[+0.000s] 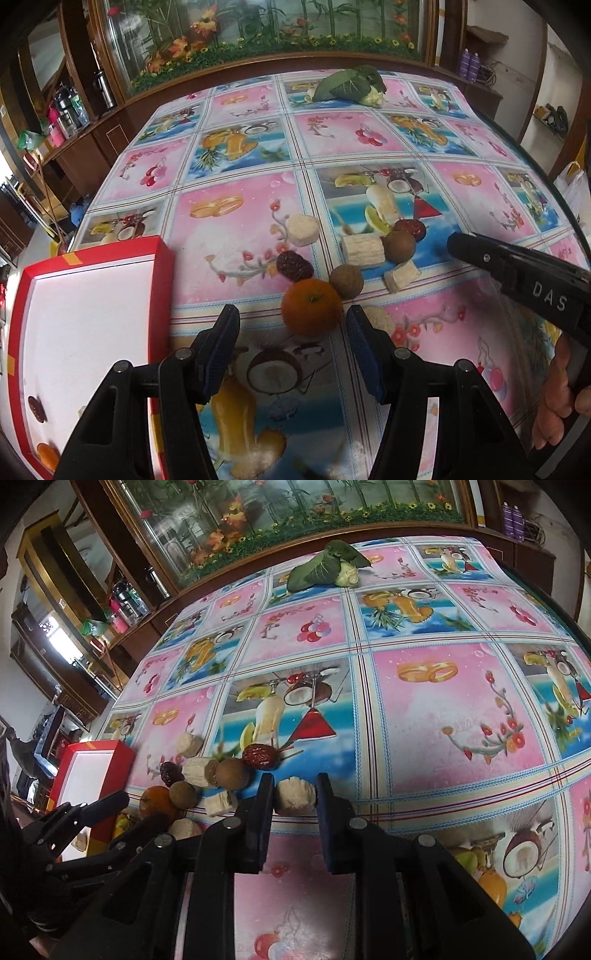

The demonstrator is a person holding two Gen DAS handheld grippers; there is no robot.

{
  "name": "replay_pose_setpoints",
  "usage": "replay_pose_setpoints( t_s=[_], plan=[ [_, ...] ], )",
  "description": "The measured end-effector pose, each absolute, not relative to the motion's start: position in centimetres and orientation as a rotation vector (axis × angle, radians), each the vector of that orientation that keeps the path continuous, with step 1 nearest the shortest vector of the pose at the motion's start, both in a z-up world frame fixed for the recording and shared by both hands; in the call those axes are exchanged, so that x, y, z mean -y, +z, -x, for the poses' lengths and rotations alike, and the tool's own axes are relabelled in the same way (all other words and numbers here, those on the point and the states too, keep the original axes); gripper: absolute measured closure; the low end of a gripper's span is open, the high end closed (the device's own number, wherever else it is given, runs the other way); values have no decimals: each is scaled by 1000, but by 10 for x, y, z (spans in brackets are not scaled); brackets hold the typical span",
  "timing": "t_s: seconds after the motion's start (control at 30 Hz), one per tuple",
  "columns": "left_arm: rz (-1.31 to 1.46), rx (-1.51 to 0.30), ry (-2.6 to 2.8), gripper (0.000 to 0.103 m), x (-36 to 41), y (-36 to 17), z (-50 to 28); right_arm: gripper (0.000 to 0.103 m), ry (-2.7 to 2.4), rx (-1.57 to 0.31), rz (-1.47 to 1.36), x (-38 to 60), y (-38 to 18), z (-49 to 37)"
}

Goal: Organize fruits
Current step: 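Grasp another beige cube with the right tool while the left tool grasps an orange, then carry the cube and orange over the tray and open both tools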

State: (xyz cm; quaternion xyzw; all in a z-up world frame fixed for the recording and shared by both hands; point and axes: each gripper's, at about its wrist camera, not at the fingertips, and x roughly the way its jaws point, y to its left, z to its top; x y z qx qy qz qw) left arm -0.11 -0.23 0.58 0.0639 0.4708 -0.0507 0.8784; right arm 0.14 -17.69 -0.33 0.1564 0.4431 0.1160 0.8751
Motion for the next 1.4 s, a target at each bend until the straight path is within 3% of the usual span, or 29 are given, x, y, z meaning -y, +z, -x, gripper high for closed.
replay_pose_setpoints(
  t_s=[0.13, 0.27, 0.33, 0.73, 1.4],
  plan=[
    [-102, -986, -117, 44, 1, 4, -6, 79, 245, -925, -326, 177, -3, -1],
    [-57, -1034, -166, 66, 1, -8, -12, 79, 239, -921, -317, 176, -3, -1],
    [-76, -1015, -162, 68, 4, -8, -9, 79, 244, -915, -307, 175, -2, -1],
    [-61, -915, -113, 68, -11, 15, 5, 78, 326, -725, -85, 135, 22, 25],
    [-47, -786, -36, 69, -60, 57, 51, 78, 340, -676, -95, 88, 41, 30]
  ],
)
